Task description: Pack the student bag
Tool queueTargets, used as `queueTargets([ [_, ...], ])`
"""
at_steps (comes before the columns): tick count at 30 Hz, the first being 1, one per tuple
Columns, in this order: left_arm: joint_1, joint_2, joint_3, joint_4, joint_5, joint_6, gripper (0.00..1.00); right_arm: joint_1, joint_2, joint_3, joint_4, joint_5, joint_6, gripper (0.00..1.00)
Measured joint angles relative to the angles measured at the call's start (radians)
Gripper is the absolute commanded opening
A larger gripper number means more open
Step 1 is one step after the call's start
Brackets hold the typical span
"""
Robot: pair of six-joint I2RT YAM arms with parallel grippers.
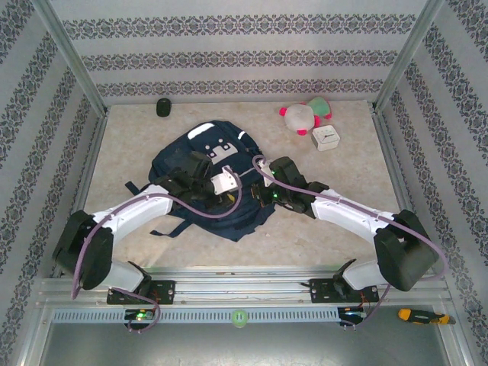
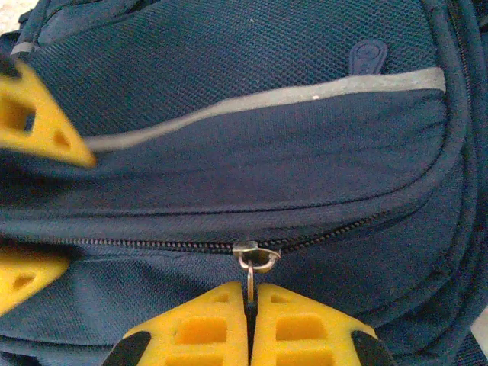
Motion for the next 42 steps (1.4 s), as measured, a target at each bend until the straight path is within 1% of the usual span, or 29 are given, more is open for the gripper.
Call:
queueTargets([
  [1,-0.004,0.003,0.005,0.001,0.002,0.000,0.06,-0.001,0.000,0.000,-0.001,0.001,0.001,0.00],
  [2,-0.004,0.004,0.007,0.005,0.002,0.002,0.03,-0.004,0.000,0.000,-0.004,0.001,0.003,0.00],
  [4,-0.002,0.000,0.007,0.010,0.006,0.017,0.00,-0.023,0.000,0.000,-0.005,-0.001,0.007,0.00],
  [7,0.019,-0.014,0.001,0.016,0.045,0.040,0.00,-0.077,0.000,0.000,-0.005,-0.040,0.011,0.00],
  [11,0.058,-0.057,-0.032,0.017,0.123,0.079,0.00,-0.177,0.010,0.000,0.001,-0.093,0.000,0.00],
  [15,0.063,-0.074,-0.055,0.011,0.190,0.124,0.00,-0.252,0.032,0.002,0.006,-0.159,-0.028,0.00],
  [19,0.069,-0.095,-0.082,0.027,0.226,0.150,0.00,-0.285,0.062,0.027,-0.004,-0.240,-0.062,0.00],
  [24,0.076,-0.111,-0.091,0.027,0.232,0.161,0.01,-0.293,0.082,0.043,-0.007,-0.269,-0.080,0.00],
  [25,0.076,-0.123,-0.105,0.038,0.227,0.164,0.11,-0.294,0.092,0.050,-0.009,-0.279,-0.083,0.00],
  [26,0.076,-0.141,-0.122,0.050,0.218,0.164,0.19,-0.297,0.105,0.061,-0.007,-0.296,-0.085,0.00],
  [28,0.077,-0.192,-0.147,0.043,0.222,0.159,0.41,-0.297,0.129,0.071,0.009,-0.294,-0.085,0.00],
  [30,0.076,-0.238,-0.154,0.036,0.229,0.142,0.53,-0.298,0.138,0.071,0.020,-0.272,-0.085,0.00],
  [31,0.075,-0.257,-0.153,0.038,0.230,0.130,0.57,-0.297,0.139,0.071,0.026,-0.261,-0.084,0.00],
  [33,0.070,-0.282,-0.149,0.041,0.219,0.103,0.62,-0.296,0.138,0.071,0.035,-0.252,-0.084,0.00],
  [37,0.018,-0.269,-0.127,0.058,0.150,0.039,0.67,-0.288,0.138,0.071,0.038,-0.238,-0.084,0.00],
  [42,-0.053,-0.157,-0.075,0.124,0.047,-0.026,0.68,-0.262,0.131,0.067,0.041,-0.212,-0.082,0.00],
])
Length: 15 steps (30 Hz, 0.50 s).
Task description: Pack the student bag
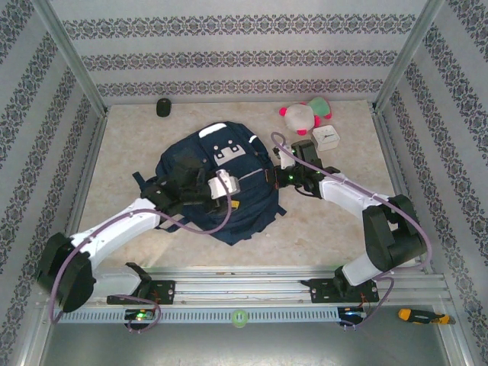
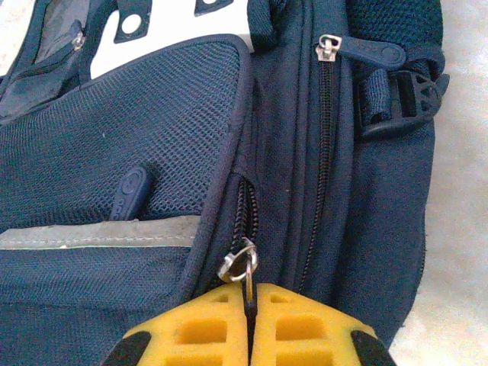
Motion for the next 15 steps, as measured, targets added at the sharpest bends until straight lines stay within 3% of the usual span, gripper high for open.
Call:
queueTargets([
  [3,-0.019,0.086,0.028,0.030,-0.044,-0.027,0.67,0.011,-0.002,-0.001,0.003,0.013,0.002,0.00],
  [5,-0.024,0.130,0.034,0.046,-0.065,-0.045,0.60,0.014,-0.003,-0.005,0.004,0.021,0.002,0.00],
  [8,-0.024,0.179,0.035,0.060,-0.079,-0.066,0.26,0.019,-0.010,-0.013,0.008,0.027,0.002,0.00],
  [10,-0.024,0.194,0.035,0.060,-0.076,-0.069,0.09,0.020,-0.018,-0.018,0.010,0.027,0.002,0.00],
  [12,-0.026,0.192,0.036,0.061,-0.068,-0.067,0.01,0.020,-0.021,-0.019,0.009,0.027,0.002,0.00],
  [15,-0.025,0.185,0.036,0.059,-0.054,-0.043,0.00,0.020,-0.024,-0.019,0.008,0.026,0.002,0.00],
])
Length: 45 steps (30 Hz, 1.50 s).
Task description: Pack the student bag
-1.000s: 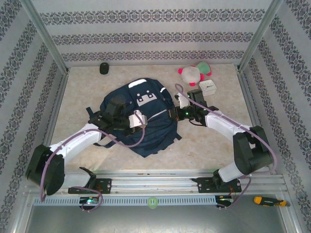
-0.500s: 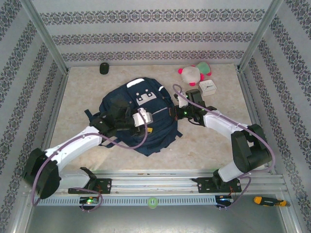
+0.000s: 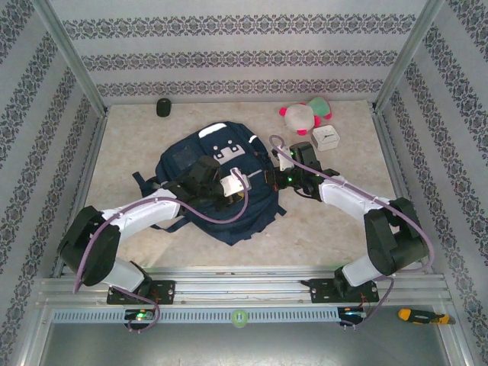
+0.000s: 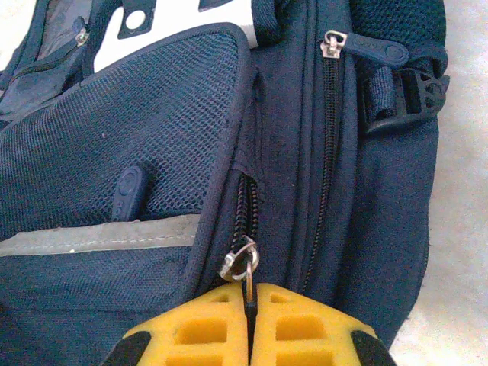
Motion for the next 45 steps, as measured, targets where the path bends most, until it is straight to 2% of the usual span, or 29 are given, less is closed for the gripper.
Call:
queueTargets([
  [13,0.055,-0.027,-0.012,-0.016,0.150,0.085,0.00,-0.021,0.018,0.032,-0.029,-0.036,-0.004,0.00],
  [27,0.095,-0.076,-0.008,-0.098,0.198,0.240,0.01,-0.068,0.097,0.114,-0.076,-0.179,-0.082,0.00],
  [29,0.095,-0.082,-0.011,-0.094,0.193,0.235,0.19,-0.071,0.097,0.114,-0.076,-0.192,-0.083,0.00],
  [30,0.095,-0.086,-0.015,-0.087,0.193,0.226,0.30,-0.073,0.097,0.114,-0.074,-0.195,-0.083,0.04],
  [31,0.095,-0.096,-0.024,-0.083,0.205,0.208,0.44,-0.077,0.097,0.114,-0.069,-0.185,-0.080,0.15],
  [32,0.093,-0.115,-0.039,-0.080,0.214,0.182,0.55,-0.089,0.097,0.114,-0.066,-0.174,-0.074,0.31],
  [34,0.088,-0.159,-0.070,-0.068,0.217,0.104,0.64,-0.116,0.085,0.110,-0.063,-0.147,-0.069,0.47],
  [37,0.087,-0.220,-0.084,-0.060,0.182,-0.050,0.77,-0.148,0.009,0.090,-0.091,-0.110,-0.063,0.52],
  [41,0.087,-0.329,-0.095,-0.062,0.031,-0.330,0.78,-0.144,-0.129,0.082,-0.171,-0.088,-0.064,0.53],
  [45,0.088,-0.422,-0.119,-0.103,-0.199,-0.621,0.77,-0.119,-0.141,0.102,-0.209,-0.073,-0.054,0.51],
])
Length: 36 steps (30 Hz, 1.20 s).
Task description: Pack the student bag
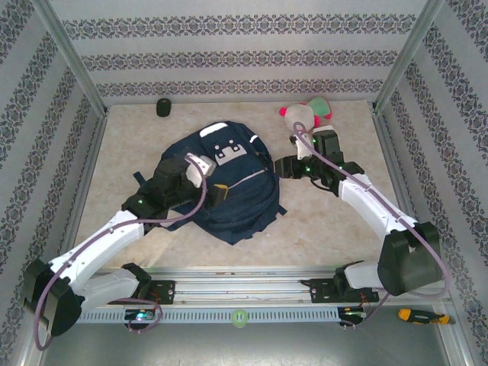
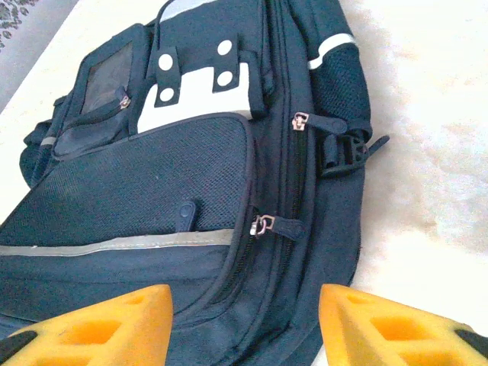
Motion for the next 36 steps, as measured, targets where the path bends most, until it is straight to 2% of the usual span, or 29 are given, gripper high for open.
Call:
queueTargets([
  [2,0.000,-0.011,-0.024,-0.019,-0.092,-0.130,0.76,0.026,0.062,0.037,-0.010,0.006,0.008,0.49],
  [5,0.007,0.011,-0.077,-0.030,-0.171,-0.272,0.73,0.075,0.179,0.085,0.003,0.023,0.026,0.47],
  [9,0.022,0.108,-0.150,-0.009,-0.230,-0.381,0.67,0.134,0.271,0.072,0.040,0.074,0.072,0.44],
  [14,0.032,0.317,-0.156,0.105,-0.230,-0.401,0.63,0.198,0.266,-0.104,0.210,0.169,0.191,0.43],
  [18,0.037,0.457,-0.073,0.183,-0.223,-0.384,0.61,0.236,0.190,-0.248,0.356,0.274,0.302,0.43],
  [24,0.058,0.574,0.030,0.269,-0.229,-0.358,0.66,0.286,0.094,-0.340,0.374,0.346,0.404,0.49],
  [28,0.057,0.506,0.027,0.233,-0.236,-0.351,0.72,0.283,-0.038,-0.343,0.273,0.325,0.418,0.54],
  [31,0.056,0.330,-0.027,0.201,-0.273,-0.337,0.80,0.214,-0.181,-0.341,0.200,0.271,0.401,0.60],
  [32,0.056,0.251,-0.047,0.195,-0.304,-0.325,0.83,0.176,-0.223,-0.337,0.177,0.256,0.387,0.68],
  [33,0.057,0.184,-0.061,0.196,-0.339,-0.309,0.85,0.131,-0.263,-0.331,0.152,0.247,0.362,0.92],
  [34,0.058,0.117,-0.076,0.200,-0.378,-0.288,0.89,0.083,-0.299,-0.323,0.127,0.243,0.340,0.98],
  [35,0.059,0.052,-0.093,0.211,-0.425,-0.264,0.92,0.033,-0.330,-0.314,0.107,0.242,0.312,0.98],
  [36,0.060,0.007,-0.109,0.226,-0.460,-0.238,1.00,-0.013,-0.354,-0.307,0.092,0.242,0.280,0.98],
])
